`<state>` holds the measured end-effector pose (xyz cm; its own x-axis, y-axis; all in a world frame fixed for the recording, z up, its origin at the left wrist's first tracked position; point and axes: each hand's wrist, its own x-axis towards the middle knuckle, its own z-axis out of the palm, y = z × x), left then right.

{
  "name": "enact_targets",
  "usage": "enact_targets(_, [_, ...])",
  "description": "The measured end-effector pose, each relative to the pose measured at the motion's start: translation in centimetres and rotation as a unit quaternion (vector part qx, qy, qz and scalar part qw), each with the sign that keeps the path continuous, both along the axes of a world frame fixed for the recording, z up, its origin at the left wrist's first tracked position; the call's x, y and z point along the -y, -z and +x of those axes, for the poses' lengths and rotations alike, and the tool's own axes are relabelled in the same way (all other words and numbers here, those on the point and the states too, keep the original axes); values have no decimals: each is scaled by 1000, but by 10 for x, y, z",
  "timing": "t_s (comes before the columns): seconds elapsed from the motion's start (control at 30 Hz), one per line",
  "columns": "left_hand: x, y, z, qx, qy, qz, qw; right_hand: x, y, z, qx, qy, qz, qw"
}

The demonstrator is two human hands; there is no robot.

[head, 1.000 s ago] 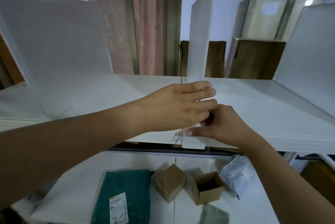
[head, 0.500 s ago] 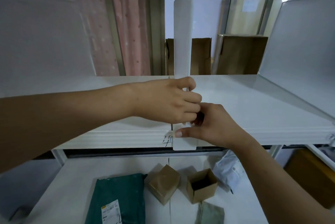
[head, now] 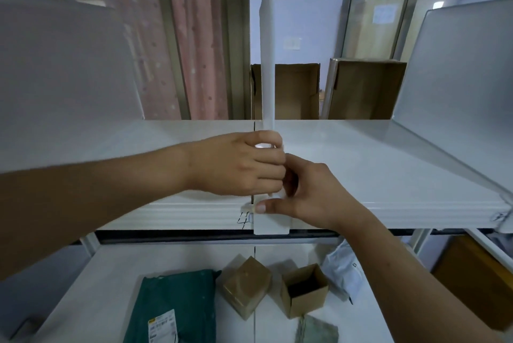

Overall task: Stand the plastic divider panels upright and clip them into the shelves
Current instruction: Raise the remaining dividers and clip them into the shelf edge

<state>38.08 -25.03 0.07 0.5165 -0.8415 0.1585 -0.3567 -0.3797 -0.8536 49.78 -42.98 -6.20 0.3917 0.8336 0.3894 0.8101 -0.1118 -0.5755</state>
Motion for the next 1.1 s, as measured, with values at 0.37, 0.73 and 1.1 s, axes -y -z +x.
enact_targets(0.37, [54,97,-103,43,-224,-412,882,15,31,-19,153,-56,148,976])
enact_targets(0.73, [76,148,-217,162,-393,-541,726,-39,10,-101,72,-273,103,954])
enact_targets(1.1, [-11,131,-294,204,-366,-553,720,-136,7,-181,81,-263,66,959])
